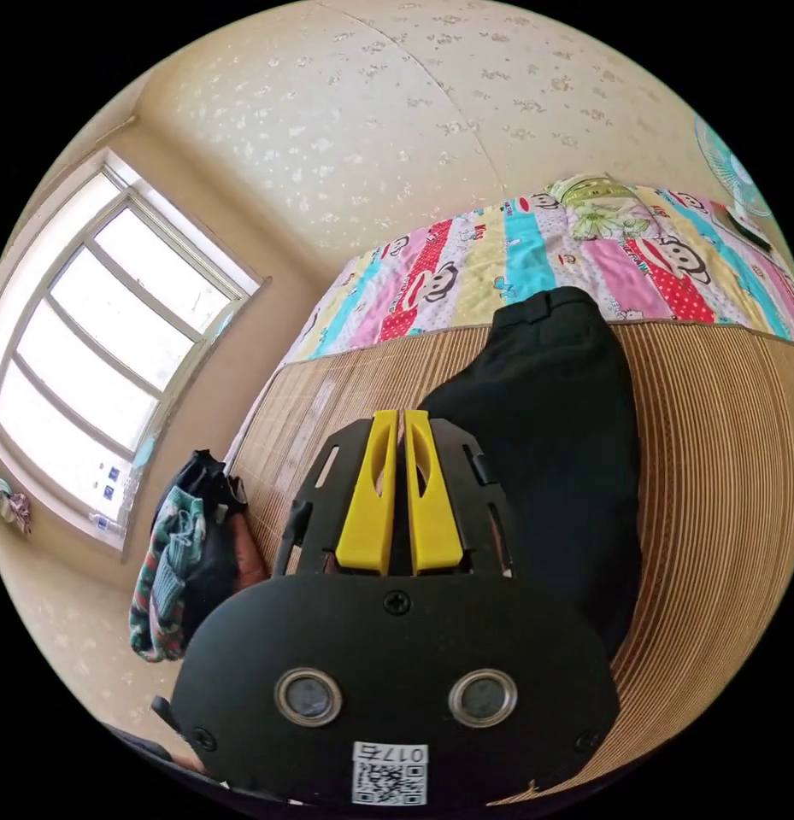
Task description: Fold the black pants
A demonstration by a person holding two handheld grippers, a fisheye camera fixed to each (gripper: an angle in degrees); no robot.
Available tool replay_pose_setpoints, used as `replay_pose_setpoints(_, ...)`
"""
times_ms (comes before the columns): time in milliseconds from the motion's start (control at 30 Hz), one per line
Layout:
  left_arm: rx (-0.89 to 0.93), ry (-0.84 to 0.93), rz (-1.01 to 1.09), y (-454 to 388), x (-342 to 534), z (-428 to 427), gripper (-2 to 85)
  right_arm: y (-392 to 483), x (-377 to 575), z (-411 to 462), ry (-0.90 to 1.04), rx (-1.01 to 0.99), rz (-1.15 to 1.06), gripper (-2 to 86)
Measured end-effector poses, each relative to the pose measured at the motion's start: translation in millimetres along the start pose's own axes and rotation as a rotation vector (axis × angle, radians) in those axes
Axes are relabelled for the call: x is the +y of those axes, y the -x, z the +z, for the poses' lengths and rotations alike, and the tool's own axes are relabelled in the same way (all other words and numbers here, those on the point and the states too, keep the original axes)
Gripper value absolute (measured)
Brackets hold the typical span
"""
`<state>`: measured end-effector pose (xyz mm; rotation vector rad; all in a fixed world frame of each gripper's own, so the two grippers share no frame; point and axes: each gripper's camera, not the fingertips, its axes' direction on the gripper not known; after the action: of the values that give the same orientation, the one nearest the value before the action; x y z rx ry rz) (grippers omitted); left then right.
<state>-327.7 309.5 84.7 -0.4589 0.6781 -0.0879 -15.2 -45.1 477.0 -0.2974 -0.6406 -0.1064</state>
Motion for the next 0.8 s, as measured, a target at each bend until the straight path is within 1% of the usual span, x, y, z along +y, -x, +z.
replay_pose_setpoints(33, 0.023, 0.020, -0.015, 9, 0, 4, -0.8, 3, 11, -2, 0.023, 0.010, -0.033, 3.1)
replay_pose_setpoints(100, 0.032, 0.026, -0.012, 16, -1, 8, -0.5, 12, 74, -19, 0.104, 0.089, -0.152, 4.4)
replay_pose_setpoints(133, 0.031, 0.017, 0.004, 17, -3, 9, 0.1, 13, 93, -25, 0.116, 0.115, -0.172, 4.8)
replay_pose_setpoints(200, 0.045, 0.007, 0.033, 16, -9, 11, 3.3, 13, 175, -55, 0.150, 0.202, -0.230, 6.4)
replay_pose_setpoints(267, 0.069, -0.004, 0.084, 8, -20, 17, 7.2, 11, 234, -78, 0.169, 0.253, -0.233, 7.4)
replay_pose_setpoints(300, 0.065, -0.006, 0.103, 6, -23, 19, 7.1, 11, 269, -92, 0.184, 0.271, -0.232, 8.2)
replay_pose_setpoints(367, -0.029, 0.001, 0.171, -4, -36, 30, 6.4, 9, 312, -109, 0.217, 0.290, -0.227, 9.0)
replay_pose_setpoints(433, -0.104, 0.039, 0.168, -6, -46, 39, 6.4, 7, 345, -126, 0.242, 0.277, -0.217, 9.4)
replay_pose_setpoints(500, -0.099, 0.070, 0.168, -6, -53, 46, 7.3, 3, 376, -144, 0.235, 0.142, -0.152, 9.8)
replay_pose_setpoints(533, -0.074, 0.090, 0.168, -6, -56, 53, 7.7, 3, 381, -147, 0.233, 0.100, -0.140, 9.8)
replay_pose_setpoints(600, -0.087, 0.107, 0.151, -8, -57, 60, 7.8, 8, 396, -151, 0.220, 0.018, -0.122, 10.2)
replay_pose_setpoints(667, -0.154, 0.095, 0.131, -11, -54, 59, 6.3, 13, 402, -146, 0.224, 0.032, -0.128, 10.1)
replay_pose_setpoints(733, -0.147, 0.103, 0.104, -10, -55, 59, 4.4, 17, 406, -136, 0.250, 0.030, -0.114, 9.6)
replay_pose_setpoints(767, -0.138, 0.107, 0.090, -8, -56, 60, 3.3, 20, 408, -126, 0.294, 0.008, -0.106, 9.1)
replay_pose_setpoints(800, -0.134, 0.113, 0.087, -7, -57, 61, 2.8, 23, 411, -124, 0.286, 0.031, -0.092, 8.3)
